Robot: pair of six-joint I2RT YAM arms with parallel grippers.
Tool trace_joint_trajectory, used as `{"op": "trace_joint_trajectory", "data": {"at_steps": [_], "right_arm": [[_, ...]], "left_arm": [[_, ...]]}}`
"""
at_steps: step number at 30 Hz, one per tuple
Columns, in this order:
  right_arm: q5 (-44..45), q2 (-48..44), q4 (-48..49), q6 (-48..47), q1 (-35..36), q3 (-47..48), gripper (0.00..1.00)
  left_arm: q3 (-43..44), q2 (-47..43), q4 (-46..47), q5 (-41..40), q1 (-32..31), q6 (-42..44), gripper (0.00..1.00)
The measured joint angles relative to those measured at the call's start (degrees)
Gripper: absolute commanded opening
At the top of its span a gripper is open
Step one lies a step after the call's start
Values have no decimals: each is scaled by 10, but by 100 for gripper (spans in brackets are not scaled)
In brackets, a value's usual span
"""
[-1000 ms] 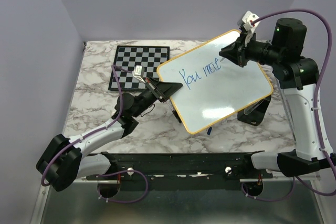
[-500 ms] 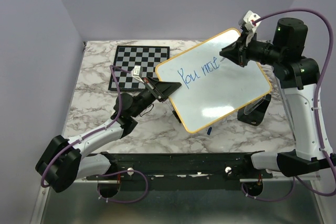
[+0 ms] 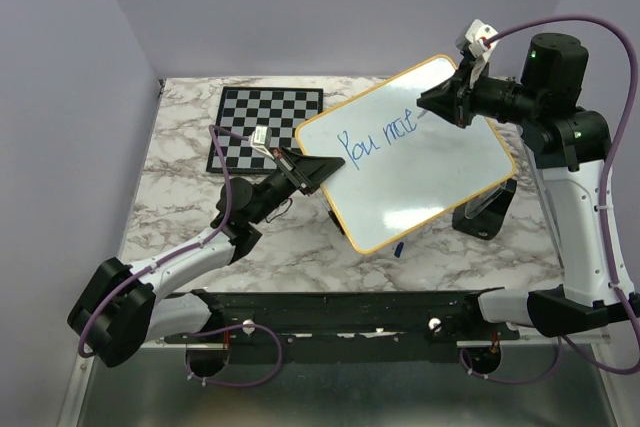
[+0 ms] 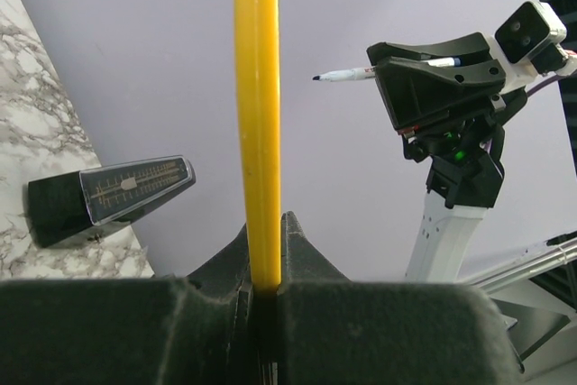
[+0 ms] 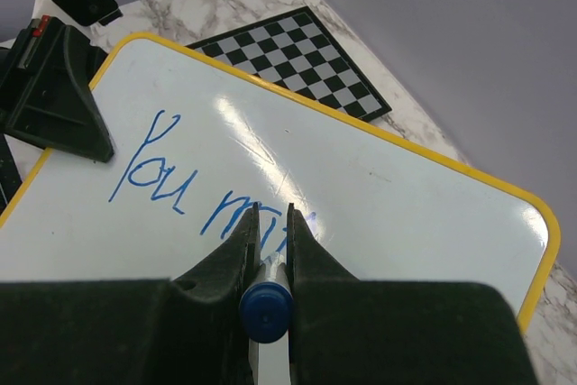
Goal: Write a sentence on the whiteboard
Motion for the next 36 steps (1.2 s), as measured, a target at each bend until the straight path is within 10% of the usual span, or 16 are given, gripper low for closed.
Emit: {"op": "trace_joint_trajectory", "data": {"at_steps": [36], "right_arm": [[24,42,9,1,0,-3,1]], "left_arm": [[-1,3,13,1,3,-5,0]]}}
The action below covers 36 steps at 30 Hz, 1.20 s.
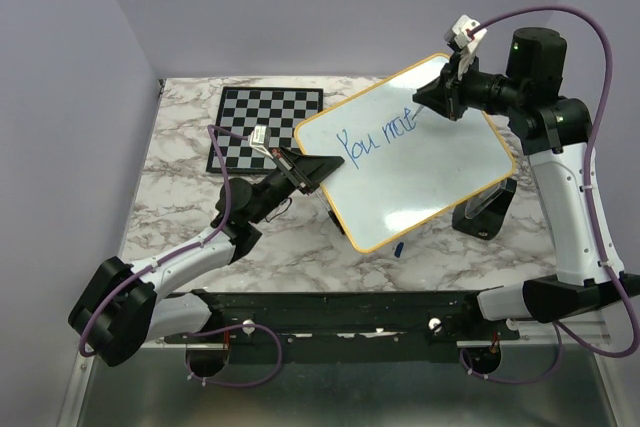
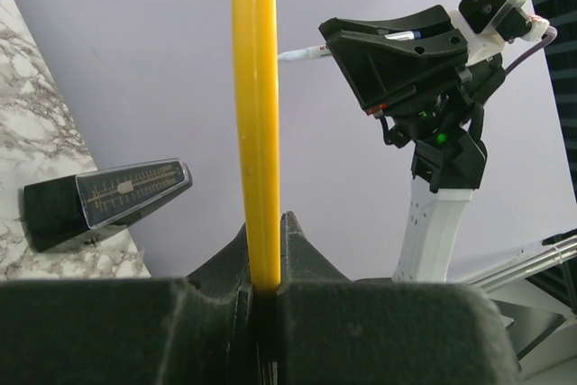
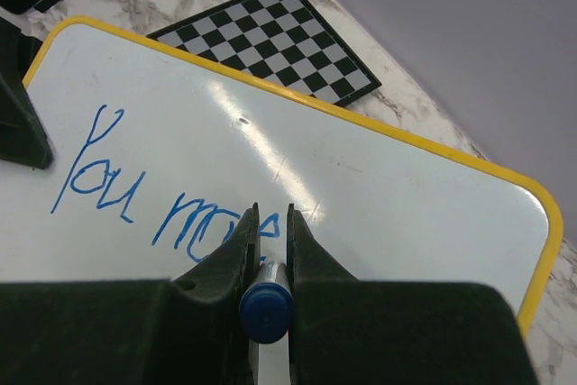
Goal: Write a sentence on the whiteboard
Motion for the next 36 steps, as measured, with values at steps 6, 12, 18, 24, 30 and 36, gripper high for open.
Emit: {"op": "trace_joint_trajectory", "data": {"at_steps": [6,12,18,24,30,36], "right_arm": [[45,0,16,0,0,0,1],[49,5,19,0,0,8,1],[32,19,23,8,-1,20,1],[29,21,26,14,-2,19,1],[24,8,24,8,-2,-6,0],[22,-26,9,-1,-2,-40,0]], "left_arm": [[-1,1,0,0,0,0,0],[-1,1,0,0,0,0,0],[-1,1,0,0,0,-1,0],[-1,1,0,0,1,-1,0],[-1,5,-1,0,1,0,0],[-1,7,0,0,1,0,0]]}}
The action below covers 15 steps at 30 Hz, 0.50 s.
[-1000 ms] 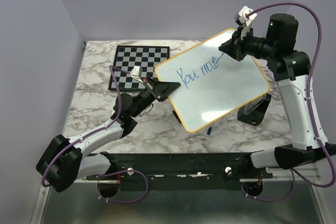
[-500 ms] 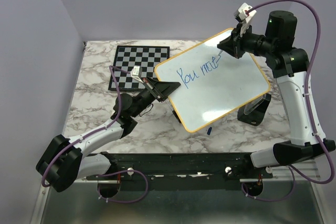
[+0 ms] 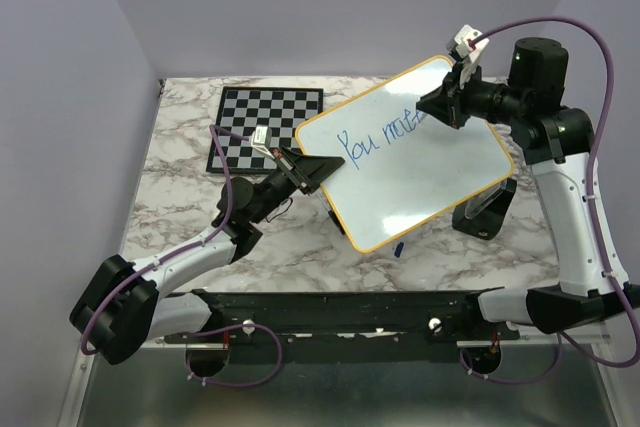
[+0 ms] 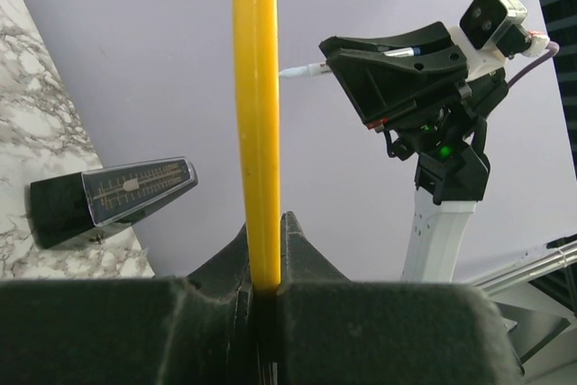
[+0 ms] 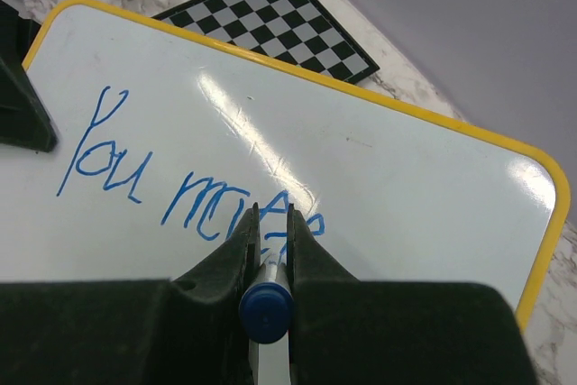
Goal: Write a sentence on the whiteboard
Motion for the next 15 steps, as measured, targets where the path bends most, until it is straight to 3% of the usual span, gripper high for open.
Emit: {"op": "trace_joint_trajectory", "data": {"at_steps": [15], "right_arm": [[17,8,0,1,-4,37,1]], "left_arm": [[0,0,1,0,0,-1,0]]}}
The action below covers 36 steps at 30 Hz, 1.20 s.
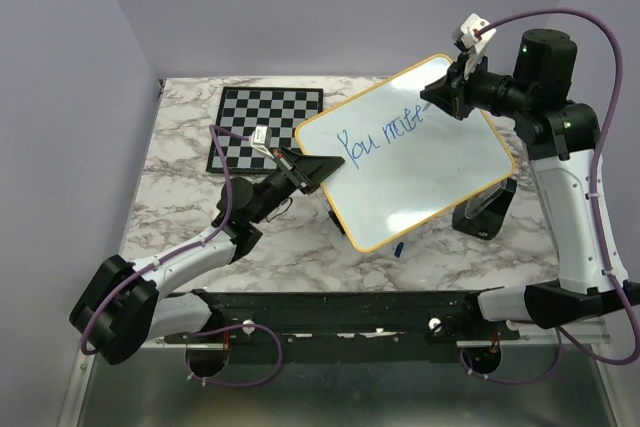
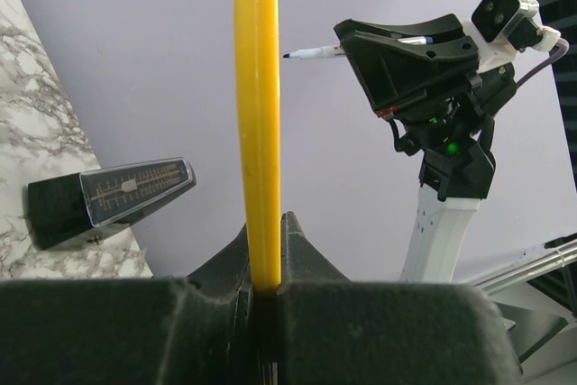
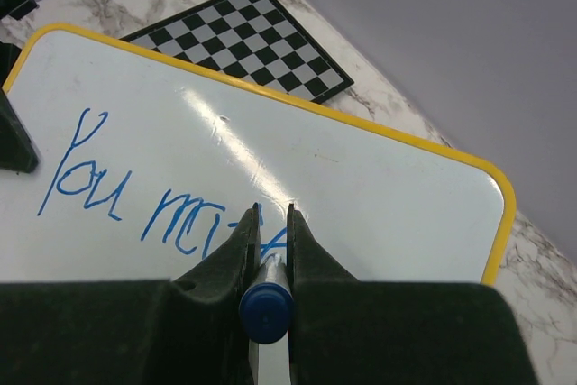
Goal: Write a sentence on the whiteboard
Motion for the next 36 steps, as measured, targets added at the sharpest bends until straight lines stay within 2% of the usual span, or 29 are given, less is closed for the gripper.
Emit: {"op": "trace_joint_trajectory", "data": {"at_steps": [36], "right_arm": [[48,37,2,-3,-12,21,0]], "left_arm": [[-2,0,0,0,4,-2,0]]}}
